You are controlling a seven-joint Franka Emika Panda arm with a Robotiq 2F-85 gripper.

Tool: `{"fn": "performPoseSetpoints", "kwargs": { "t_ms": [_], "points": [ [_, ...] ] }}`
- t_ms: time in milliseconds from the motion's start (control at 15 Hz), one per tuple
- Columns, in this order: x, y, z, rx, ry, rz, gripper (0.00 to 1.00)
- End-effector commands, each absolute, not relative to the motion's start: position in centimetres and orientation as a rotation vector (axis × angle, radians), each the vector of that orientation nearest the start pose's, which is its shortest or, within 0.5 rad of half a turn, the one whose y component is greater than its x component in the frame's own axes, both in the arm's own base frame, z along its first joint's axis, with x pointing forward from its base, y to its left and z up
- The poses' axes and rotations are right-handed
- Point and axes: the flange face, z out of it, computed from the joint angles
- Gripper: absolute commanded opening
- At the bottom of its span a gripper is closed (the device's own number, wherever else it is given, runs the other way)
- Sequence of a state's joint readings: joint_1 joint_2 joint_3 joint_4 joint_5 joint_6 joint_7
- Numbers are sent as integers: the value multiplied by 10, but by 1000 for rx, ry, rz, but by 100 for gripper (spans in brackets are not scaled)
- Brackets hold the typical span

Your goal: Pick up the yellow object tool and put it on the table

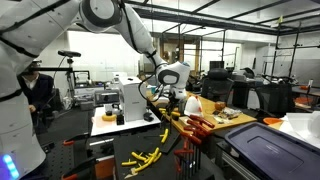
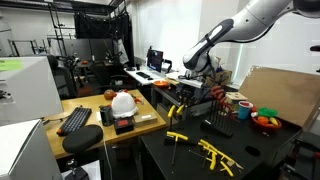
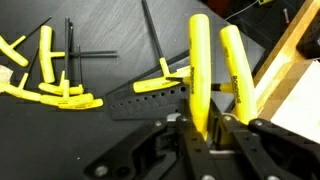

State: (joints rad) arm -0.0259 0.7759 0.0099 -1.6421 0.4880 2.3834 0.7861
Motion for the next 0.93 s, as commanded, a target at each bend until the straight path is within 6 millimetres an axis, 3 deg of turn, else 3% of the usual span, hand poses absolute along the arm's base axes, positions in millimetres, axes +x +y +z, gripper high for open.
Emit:
{"fn": "performPoseSetpoints", "kwargs": {
  "t_ms": [0,333,667,867],
  "points": [
    [662,-21,186,-2384,1551,229,5],
    [641,-31,194,-2508,1535,298,5],
    [617,-31,178,-2730,1448,431,5],
    [604,-21,161,-2825,1379,533,5]
  ]
}}
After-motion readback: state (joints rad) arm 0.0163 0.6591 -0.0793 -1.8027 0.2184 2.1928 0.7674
